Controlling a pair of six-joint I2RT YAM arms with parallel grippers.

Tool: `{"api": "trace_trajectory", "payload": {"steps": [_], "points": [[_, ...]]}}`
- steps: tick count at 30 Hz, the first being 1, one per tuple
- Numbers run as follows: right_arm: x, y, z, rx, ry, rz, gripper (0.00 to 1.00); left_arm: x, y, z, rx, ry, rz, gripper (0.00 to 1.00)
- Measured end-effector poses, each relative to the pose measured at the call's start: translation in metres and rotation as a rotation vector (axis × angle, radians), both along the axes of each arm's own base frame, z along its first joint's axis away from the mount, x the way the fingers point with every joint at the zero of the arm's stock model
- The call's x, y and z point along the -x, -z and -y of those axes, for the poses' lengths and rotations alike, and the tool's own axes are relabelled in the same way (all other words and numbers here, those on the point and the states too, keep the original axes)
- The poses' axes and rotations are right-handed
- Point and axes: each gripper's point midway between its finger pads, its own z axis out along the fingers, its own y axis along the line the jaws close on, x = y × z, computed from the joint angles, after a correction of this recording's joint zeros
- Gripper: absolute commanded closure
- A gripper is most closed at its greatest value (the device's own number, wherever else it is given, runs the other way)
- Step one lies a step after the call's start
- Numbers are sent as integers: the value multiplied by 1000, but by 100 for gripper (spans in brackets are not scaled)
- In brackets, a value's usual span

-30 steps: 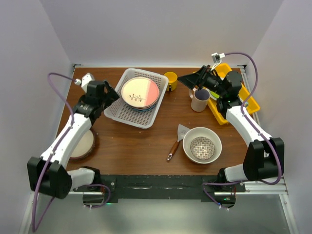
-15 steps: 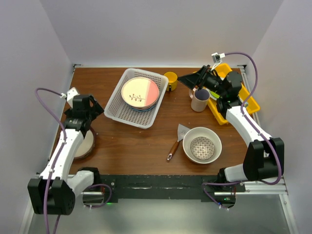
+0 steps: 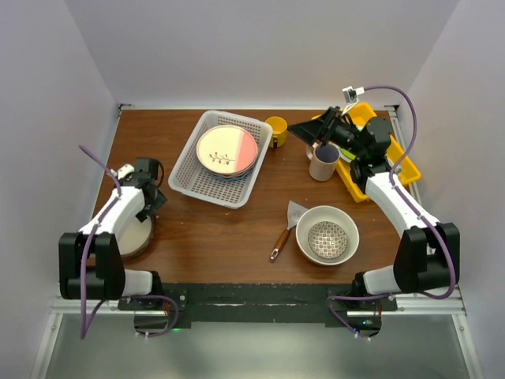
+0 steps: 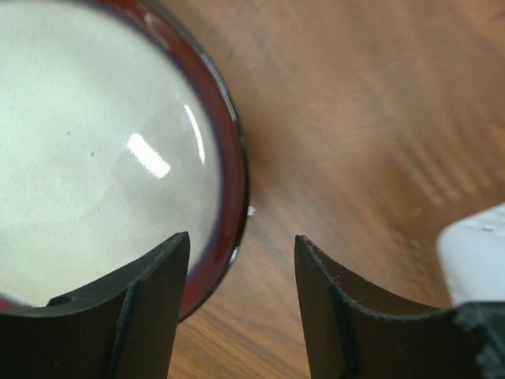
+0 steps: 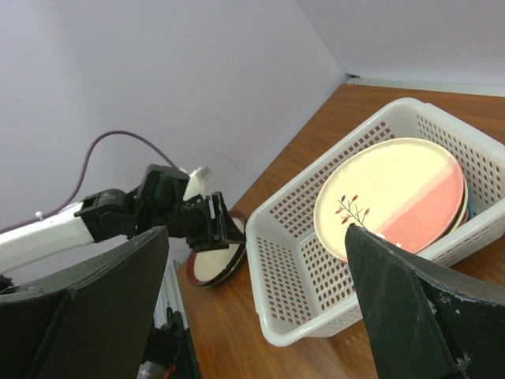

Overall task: Place the mixed dishes into the plastic bin
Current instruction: Pick up the plate from the corner of the board.

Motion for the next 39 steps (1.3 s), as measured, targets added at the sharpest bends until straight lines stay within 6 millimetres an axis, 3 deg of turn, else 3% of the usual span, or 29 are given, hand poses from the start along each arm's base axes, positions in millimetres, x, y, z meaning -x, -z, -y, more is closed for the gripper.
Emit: {"api": "trace_trajectory", "payload": {"steps": [5, 10, 16, 33, 39], "points": [[0, 0, 0, -2, 1, -3, 2, 8, 20, -1, 1, -21, -97, 47], [-1, 0, 1, -3, 4, -4, 2, 7, 23, -2, -5, -40, -128, 56], [-1, 0, 2, -4, 5, -5, 2, 8, 28, -6, -29, -53, -169, 61], [-2, -1, 6, -5, 14, -3, 2, 5, 26, -10, -53, -71, -234, 83], [-2, -3, 7, -6, 17, 2, 2, 1, 11, -9, -43, -70, -194, 90]]}}
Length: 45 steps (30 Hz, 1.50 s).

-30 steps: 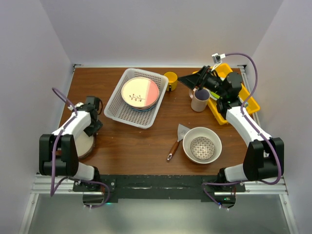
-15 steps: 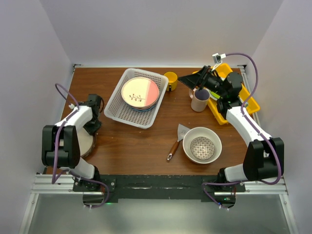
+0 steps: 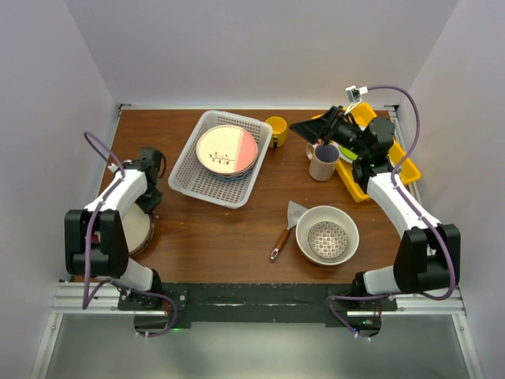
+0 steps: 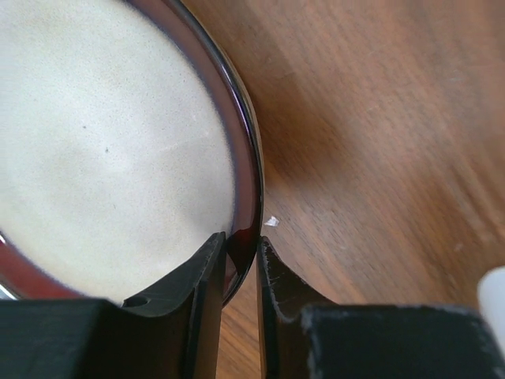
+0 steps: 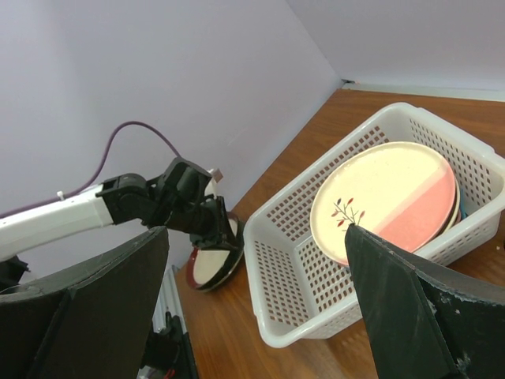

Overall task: Place the mixed dishes into the plastic bin
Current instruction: Pick up the plate from the corner of the board.

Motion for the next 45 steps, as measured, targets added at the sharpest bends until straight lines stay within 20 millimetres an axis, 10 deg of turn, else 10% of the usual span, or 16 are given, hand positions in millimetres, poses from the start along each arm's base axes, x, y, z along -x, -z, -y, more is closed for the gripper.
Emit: {"api": "trace_trajectory", "payload": {"steps": [24, 45], "points": [[-1, 0, 3, -3, 7, -4, 2, -21, -105, 11, 62, 28, 289, 100], [2, -6, 4, -7, 8, 10, 2, 9, -201, 26, 157, 23, 735, 100]]}}
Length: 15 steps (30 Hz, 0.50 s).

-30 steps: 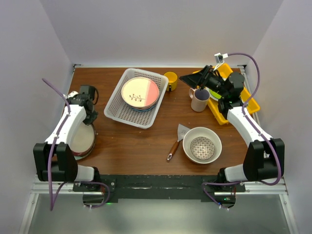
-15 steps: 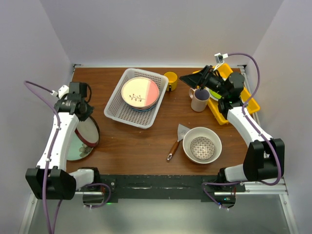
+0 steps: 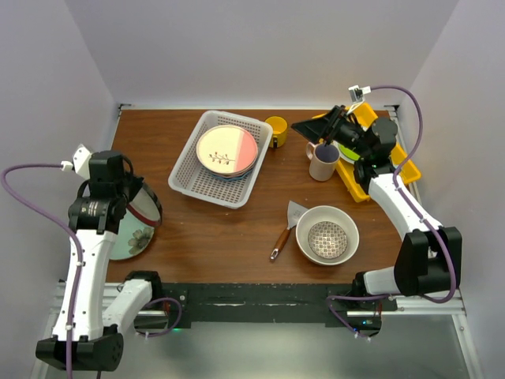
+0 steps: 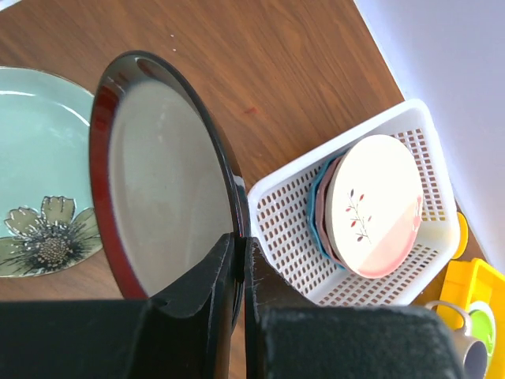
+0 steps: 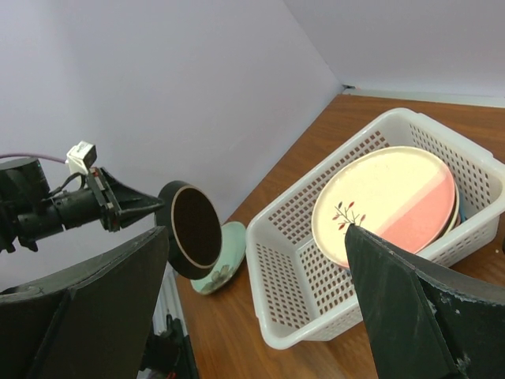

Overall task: Place the mixed dishes into the plastic bin
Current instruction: Pick up the plate from the corner of the board.

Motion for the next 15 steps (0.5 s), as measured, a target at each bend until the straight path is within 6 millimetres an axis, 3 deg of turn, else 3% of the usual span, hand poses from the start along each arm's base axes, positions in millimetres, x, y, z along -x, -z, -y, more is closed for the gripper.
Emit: {"api": "trace_trajectory", "payload": {"steps": [6, 9, 12, 15], "points": [[4, 1, -4, 10, -27, 6, 2, -5, 7, 7, 46, 5, -6, 100], [10, 4, -16, 39, -62, 18, 2, -6, 10, 12, 84, 7, -4, 100], [24, 7, -46, 97, -146, 51, 2, -7, 11, 15, 115, 2, 7, 100], [45, 13, -94, 186, -276, 111, 3, -8, 13, 16, 136, -10, 20, 100]]}}
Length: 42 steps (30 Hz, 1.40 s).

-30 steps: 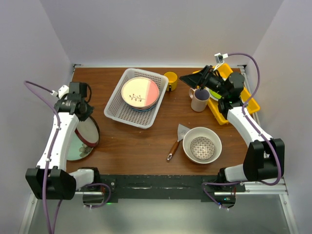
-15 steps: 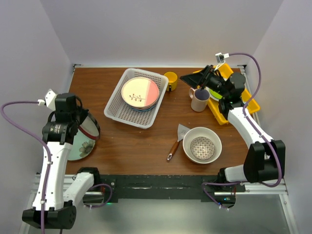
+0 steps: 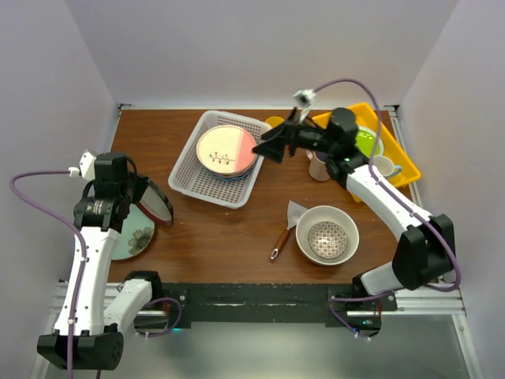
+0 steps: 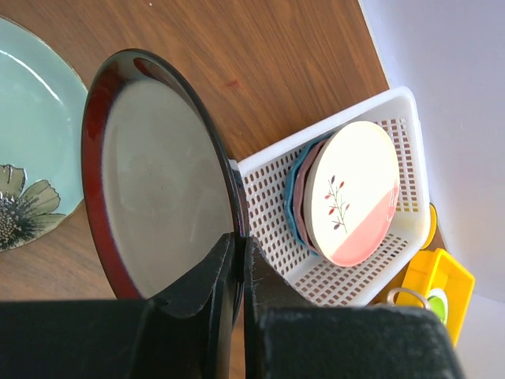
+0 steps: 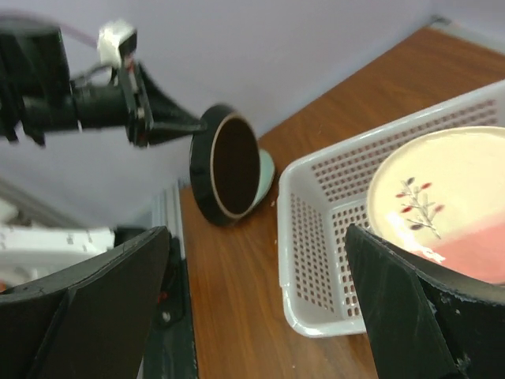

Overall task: Place the mixed dishes into the plastic bin
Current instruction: Pick up the plate from the corner of the board.

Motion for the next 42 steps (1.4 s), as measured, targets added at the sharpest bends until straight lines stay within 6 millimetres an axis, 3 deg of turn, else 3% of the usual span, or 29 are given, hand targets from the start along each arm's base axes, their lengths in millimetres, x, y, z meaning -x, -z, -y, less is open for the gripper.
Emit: {"api": "trace_trajectory", "payload": {"steps": [4, 7, 11, 16, 19, 26, 35, 42], "points": [[30, 20, -68, 159, -151, 113, 4, 1, 2, 2, 35, -23, 15, 100], [65, 46, -110, 286, -222, 214, 4, 2, 1, 3, 66, -39, 30, 100], [115, 72, -150, 435, -267, 359, 3, 3, -4, 4, 107, -69, 55, 100], [146, 93, -184, 539, -235, 466, 2, 5, -10, 5, 163, -112, 88, 100], [143, 107, -194, 598, -133, 485, 2, 6, -11, 6, 190, -132, 101, 100], [119, 116, -213, 629, 181, 529, 2, 8, -12, 7, 237, -168, 111, 100], [100, 129, -221, 620, 453, 576, 6, 15, -8, 8, 268, -193, 93, 100], [91, 128, -218, 607, 542, 614, 31, 17, -8, 8, 281, -198, 98, 100]]}}
